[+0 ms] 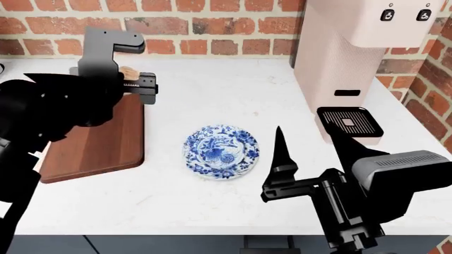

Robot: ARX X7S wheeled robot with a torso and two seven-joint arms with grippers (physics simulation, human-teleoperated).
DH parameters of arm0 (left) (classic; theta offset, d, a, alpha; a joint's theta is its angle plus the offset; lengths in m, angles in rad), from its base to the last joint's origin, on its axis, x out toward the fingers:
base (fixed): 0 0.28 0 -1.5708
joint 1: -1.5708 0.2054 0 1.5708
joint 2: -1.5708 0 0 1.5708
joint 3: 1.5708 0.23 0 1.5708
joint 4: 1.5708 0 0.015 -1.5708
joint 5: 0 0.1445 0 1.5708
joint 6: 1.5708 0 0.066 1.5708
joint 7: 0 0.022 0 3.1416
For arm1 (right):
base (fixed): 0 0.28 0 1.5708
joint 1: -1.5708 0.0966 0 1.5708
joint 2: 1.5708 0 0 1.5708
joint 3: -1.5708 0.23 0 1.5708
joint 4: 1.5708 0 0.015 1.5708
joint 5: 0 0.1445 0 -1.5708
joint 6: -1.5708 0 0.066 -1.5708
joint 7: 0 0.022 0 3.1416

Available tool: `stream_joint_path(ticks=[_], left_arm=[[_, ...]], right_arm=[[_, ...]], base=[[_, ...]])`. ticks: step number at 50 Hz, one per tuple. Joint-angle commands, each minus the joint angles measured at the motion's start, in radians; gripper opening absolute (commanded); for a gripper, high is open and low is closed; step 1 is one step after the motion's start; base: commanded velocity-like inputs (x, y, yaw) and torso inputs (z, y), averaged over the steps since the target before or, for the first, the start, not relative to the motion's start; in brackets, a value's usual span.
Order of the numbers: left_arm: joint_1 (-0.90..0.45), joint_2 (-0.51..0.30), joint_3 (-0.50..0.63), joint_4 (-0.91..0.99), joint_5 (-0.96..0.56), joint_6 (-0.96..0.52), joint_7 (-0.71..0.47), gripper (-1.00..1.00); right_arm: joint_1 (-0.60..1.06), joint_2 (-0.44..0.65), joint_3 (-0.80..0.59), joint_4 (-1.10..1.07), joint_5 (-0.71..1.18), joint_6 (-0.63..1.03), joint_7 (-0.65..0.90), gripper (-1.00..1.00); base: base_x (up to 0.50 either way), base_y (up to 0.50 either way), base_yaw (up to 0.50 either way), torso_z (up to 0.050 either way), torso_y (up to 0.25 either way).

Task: Pick the scallop from the plate and place it on the cutting board. Then pick the condiment bottle from the cabinet and place it next to the cutting board.

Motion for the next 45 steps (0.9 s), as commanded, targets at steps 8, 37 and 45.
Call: stream_joint_path(ticks=[8,37,45], left_arm=[[0.031,-0.028,0.002,-0.066,0.011,0.019,-0.029,-1.00],[0.061,-0.009,0.022,-0.115,0.014,0.010,0.001,-1.00],[0.057,-0.008,0.016,-0.115,0.010,0.011,-0.006,1.00]], right_arm=[[0.000,-0.001,-0.005,0.006,0.000,-0.003,0.000,1.00],[0.010,-0.003,-0.018,0.011,0.003,0.004,0.004,1.00],[0.009,-0.001,-0.019,0.006,0.004,0.004,0.006,1.00]], base=[[0.00,0.00,0.00,0.000,0.000],[0.00,0.00,0.00,0.000,0.000],[0.00,0.00,0.00,0.000,0.000]])
